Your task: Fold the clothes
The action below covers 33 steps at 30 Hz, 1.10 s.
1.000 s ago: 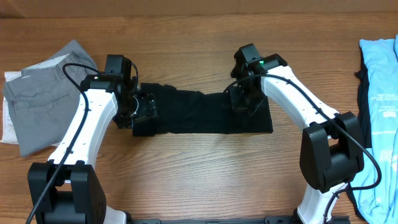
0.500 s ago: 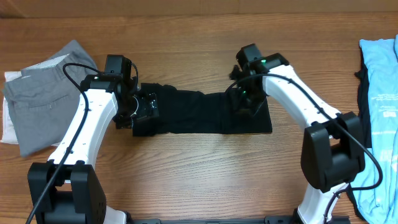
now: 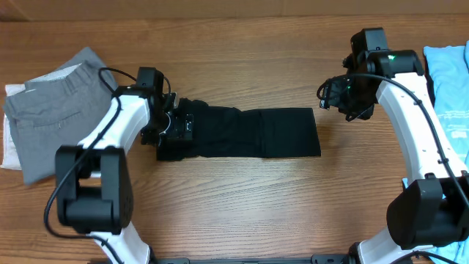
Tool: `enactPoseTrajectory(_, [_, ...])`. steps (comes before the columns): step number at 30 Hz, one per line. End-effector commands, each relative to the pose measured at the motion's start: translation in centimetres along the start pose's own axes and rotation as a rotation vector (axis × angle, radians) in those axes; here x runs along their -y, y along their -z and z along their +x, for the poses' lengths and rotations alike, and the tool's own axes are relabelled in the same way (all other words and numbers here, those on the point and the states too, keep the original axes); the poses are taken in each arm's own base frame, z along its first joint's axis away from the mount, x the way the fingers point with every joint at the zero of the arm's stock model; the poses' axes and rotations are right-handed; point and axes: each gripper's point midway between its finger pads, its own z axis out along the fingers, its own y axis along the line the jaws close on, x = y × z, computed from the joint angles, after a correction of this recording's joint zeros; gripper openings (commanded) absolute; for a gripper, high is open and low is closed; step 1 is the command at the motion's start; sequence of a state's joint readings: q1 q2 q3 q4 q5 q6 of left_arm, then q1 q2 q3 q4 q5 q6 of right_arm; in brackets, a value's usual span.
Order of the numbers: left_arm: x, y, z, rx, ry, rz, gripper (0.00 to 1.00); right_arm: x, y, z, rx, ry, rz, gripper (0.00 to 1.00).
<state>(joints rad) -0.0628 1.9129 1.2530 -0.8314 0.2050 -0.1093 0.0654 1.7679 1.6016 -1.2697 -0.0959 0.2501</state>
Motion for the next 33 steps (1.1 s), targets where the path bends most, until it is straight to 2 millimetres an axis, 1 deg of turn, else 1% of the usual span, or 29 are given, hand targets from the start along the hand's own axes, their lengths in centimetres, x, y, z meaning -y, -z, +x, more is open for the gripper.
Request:
enactPoseTrajectory(1, [-0.5, -1.1, -1.3, 0.024, -0.032, -0.001, 1.0, 0.2, 0.3, -0.5, 0.019, -0.003, 0.004, 0.69])
enactPoseTrajectory(2, [-0.5, -1.6, -1.7, 0.036, -0.02, 0.001, 1.0, 0.2, 0.3, -0.5, 0.02, 0.016, 0.005, 0.69])
enactPoseTrajectory(3, [-0.6, -1.8, -1.8, 0.035, -0.012, 0.001, 1.0, 0.2, 0.3, -0.5, 0.02, 0.015, 0.005, 0.69])
enactPoseTrajectory(5, [-0.8, -2.6, -1.6, 0.018, 0.009, 0.0, 0.96, 0.2, 0.3, -0.4, 0.018, 0.015, 0.005, 0.69])
enactPoseTrajectory(9, [-1.0, -3.1, -1.3, 0.001, 0.012, -0.01, 0.89, 0.2, 0.2, -0.4, 0.014, 0.017, 0.006, 0.69])
enactPoseTrajectory(11, [-1.8, -2.7, -1.7, 0.015, 0.017, -0.046, 0.9, 0.2, 0.2, -0.3, 0.013, 0.017, 0.007, 0.69])
enactPoseTrajectory(13, [-2.4, -1.6, -2.6, 0.048, 0.026, -0.084, 0.98, 0.3, 0.2, -0.3, 0.01, 0.017, 0.008, 0.69])
enactPoseTrajectory(14, [-2.5, -0.9, -3.0, 0.07, 0.025, -0.095, 1.0, 0.3, 0.2, -0.3, 0.011, 0.017, 0.007, 0.69])
enactPoseTrajectory(15, [-2.5, 0.1, -3.6, 0.102, 0.021, -0.104, 1.0, 0.2, 0.2, -0.3, 0.012, 0.017, 0.007, 0.69])
enactPoseTrajectory(16, [-2.5, 0.3, -3.9, 0.113, 0.02, -0.107, 1.0, 0.2, 0.2, -0.3, 0.012, 0.017, 0.007, 0.69])
enactPoseTrajectory(19, [-3.5, 0.4, -4.2, 0.13, 0.051, -0.166, 1.0, 0.2, 0.2, -0.3, 0.011, 0.017, 0.007, 0.69])
enactPoseTrajectory(26, [-3.7, -0.1, -5.1, 0.166, 0.062, -0.169, 1.0, 0.2, 0.2, -0.3, 0.01, 0.03, 0.007, 0.69])
enactPoseTrajectory(28, [-3.7, -0.4, -4.9, 0.159, 0.062, -0.165, 1.0, 0.3, 0.2, -0.2, 0.008, 0.036, 0.008, 0.69])
enactPoseTrajectory(29, [-3.3, -0.9, -4.6, 0.148, 0.059, -0.146, 0.98, 0.3, 0.2, -0.1, 0.004, 0.036, 0.01, 0.69])
enactPoseTrajectory(31, [-3.0, -1.4, -4.3, 0.135, 0.054, -0.132, 0.93, 0.4, 0.2, 0.1, -0.005, 0.035, 0.012, 0.69])
enactPoseTrajectory(32, [-2.9, -1.6, -4.2, 0.13, 0.053, -0.129, 0.89, 0.4, 0.2, 0.1, -0.007, 0.035, 0.013, 0.69])
enactPoseTrajectory(33, [-2.8, -1.9, -4.2, 0.124, 0.051, -0.121, 0.82, 0.4, 0.2, 0.2, -0.009, 0.034, 0.014, 0.69])
